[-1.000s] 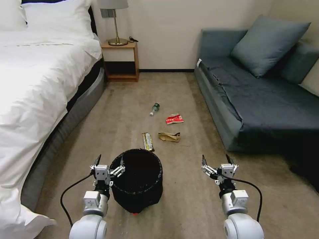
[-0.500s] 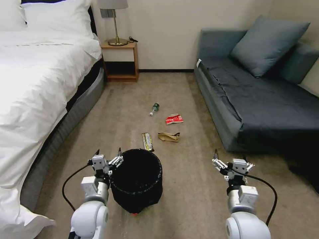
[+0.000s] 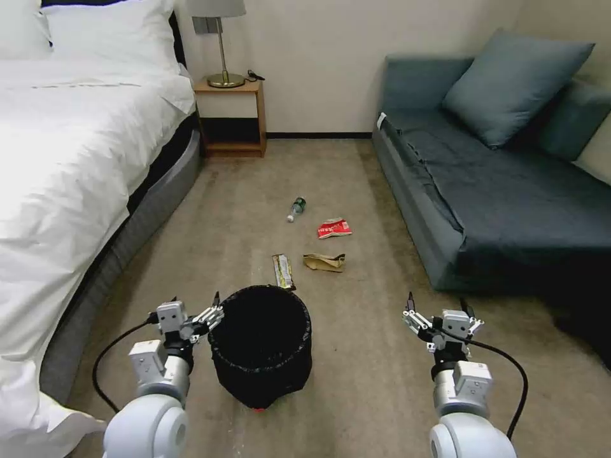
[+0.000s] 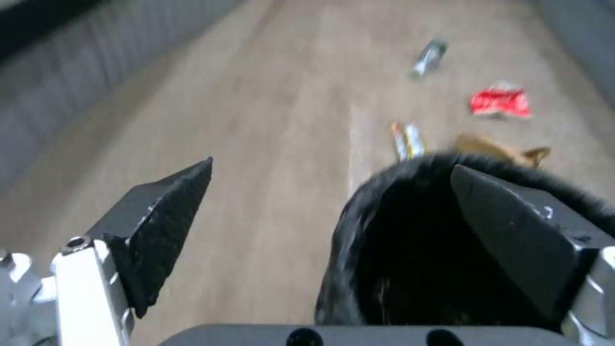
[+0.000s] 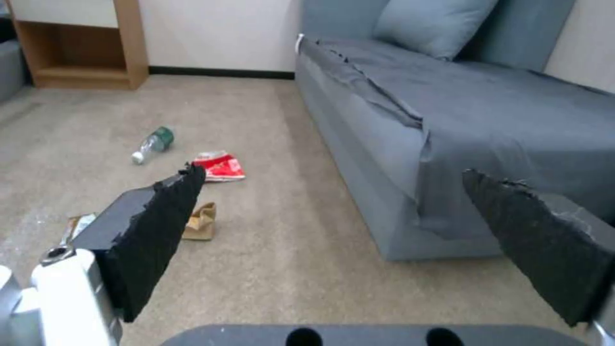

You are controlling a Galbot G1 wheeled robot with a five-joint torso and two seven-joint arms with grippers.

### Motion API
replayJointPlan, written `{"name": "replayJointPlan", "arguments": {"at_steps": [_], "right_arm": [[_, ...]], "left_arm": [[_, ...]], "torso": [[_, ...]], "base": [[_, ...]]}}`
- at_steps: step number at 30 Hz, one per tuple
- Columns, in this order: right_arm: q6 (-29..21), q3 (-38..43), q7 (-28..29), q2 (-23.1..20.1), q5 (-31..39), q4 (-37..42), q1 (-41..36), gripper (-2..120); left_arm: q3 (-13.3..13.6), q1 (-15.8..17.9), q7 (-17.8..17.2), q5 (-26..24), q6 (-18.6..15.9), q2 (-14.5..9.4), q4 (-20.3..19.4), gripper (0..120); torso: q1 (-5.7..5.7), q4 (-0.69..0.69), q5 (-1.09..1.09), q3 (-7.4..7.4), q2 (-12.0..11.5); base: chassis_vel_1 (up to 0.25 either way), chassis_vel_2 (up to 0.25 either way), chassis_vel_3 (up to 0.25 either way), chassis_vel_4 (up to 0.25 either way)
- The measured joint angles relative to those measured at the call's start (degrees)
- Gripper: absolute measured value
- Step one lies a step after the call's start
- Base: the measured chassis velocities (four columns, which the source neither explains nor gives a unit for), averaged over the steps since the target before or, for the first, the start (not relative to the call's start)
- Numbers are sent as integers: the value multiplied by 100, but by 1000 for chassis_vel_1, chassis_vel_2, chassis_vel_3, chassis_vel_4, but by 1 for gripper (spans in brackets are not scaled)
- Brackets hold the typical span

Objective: Pick up the trash bin, then pick up the garbage on the floor and place it into the trash bin.

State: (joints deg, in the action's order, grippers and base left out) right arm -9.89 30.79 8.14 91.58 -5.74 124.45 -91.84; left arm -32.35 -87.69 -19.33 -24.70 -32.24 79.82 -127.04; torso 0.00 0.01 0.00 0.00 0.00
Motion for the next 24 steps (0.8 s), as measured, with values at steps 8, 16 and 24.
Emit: {"name": "replayJointPlan", "arguments": {"at_steps": [8,16,24], "right_arm": [[-36,-3,-16,-14,23,-30,83,100],[-38,49,-18,-42,58,-7,82,100],[-41,54,-21,-23,70,6,113,100]], "left_arm": [[92,422,-492,-1029,-537,-224,558,100],[316,905,-630,-1547,-622,-296,1105,100],[446,1174,-835,-1848,-718,-332,1441,100]], "torso": [[0,0,-1,0,0],[0,-1,0,0,0],[0,0,0,0,0]], "base": [[0,0,0,0],[0,0,0,0],[0,0,0,0]]}}
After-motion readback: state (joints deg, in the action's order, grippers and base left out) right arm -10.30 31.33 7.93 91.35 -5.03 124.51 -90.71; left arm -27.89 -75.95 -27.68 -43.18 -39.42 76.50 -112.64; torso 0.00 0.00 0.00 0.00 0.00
